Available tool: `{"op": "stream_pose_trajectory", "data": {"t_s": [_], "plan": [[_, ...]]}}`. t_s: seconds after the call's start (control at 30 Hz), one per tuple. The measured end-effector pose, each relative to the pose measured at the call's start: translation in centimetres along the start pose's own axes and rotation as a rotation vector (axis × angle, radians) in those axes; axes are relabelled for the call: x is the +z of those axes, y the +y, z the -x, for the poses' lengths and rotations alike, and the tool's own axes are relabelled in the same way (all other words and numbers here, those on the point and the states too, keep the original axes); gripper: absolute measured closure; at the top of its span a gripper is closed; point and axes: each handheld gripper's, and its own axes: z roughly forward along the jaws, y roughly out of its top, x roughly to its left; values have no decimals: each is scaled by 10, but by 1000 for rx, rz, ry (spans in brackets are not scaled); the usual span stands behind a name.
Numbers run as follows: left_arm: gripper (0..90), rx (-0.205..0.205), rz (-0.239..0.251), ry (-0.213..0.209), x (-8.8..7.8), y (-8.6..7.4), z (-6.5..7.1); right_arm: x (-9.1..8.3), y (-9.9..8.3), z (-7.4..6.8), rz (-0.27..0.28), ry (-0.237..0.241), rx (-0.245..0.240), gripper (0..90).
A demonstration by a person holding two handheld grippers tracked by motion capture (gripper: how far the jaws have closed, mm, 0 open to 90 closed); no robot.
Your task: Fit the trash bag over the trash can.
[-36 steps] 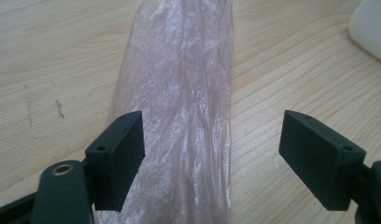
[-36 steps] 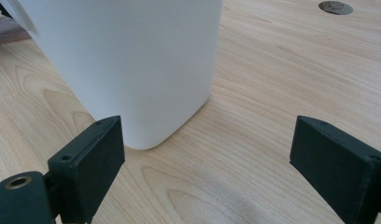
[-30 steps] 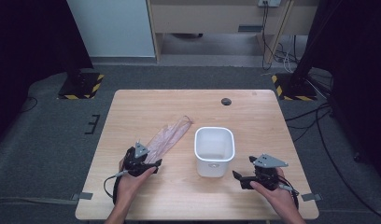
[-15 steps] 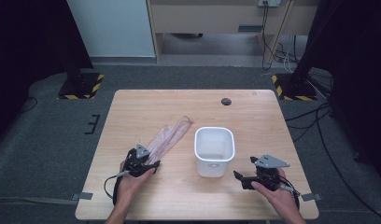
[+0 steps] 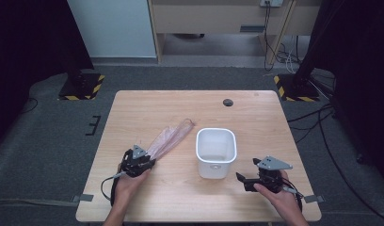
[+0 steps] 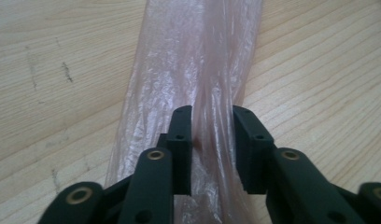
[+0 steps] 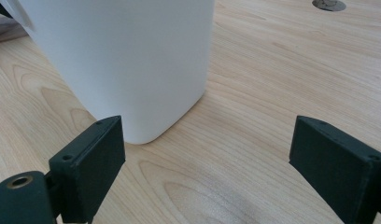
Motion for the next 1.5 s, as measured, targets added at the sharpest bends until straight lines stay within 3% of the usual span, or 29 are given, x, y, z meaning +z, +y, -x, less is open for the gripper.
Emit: {"op": "stream_pose_trajectory", "data": {"t_s": [0.2, 0.43, 0.9, 1.17, 1.5], "plan": [[787, -6, 9, 0, -1, -2, -4, 0, 0, 0, -2, -2, 0, 105], [855, 29, 1, 38, -3, -1, -3, -1, 0, 0, -1, -1, 0, 109], [892, 48, 118, 110, -22, 7, -2, -4, -1, 4, 14, -5, 10, 109], [891, 52, 170, 122, -30, 12, 0, -8, 1, 6, 34, -14, 10, 109], [890, 41, 230, 128, -44, 16, -2, -21, 10, 1, 65, -32, -53, 118]]}}
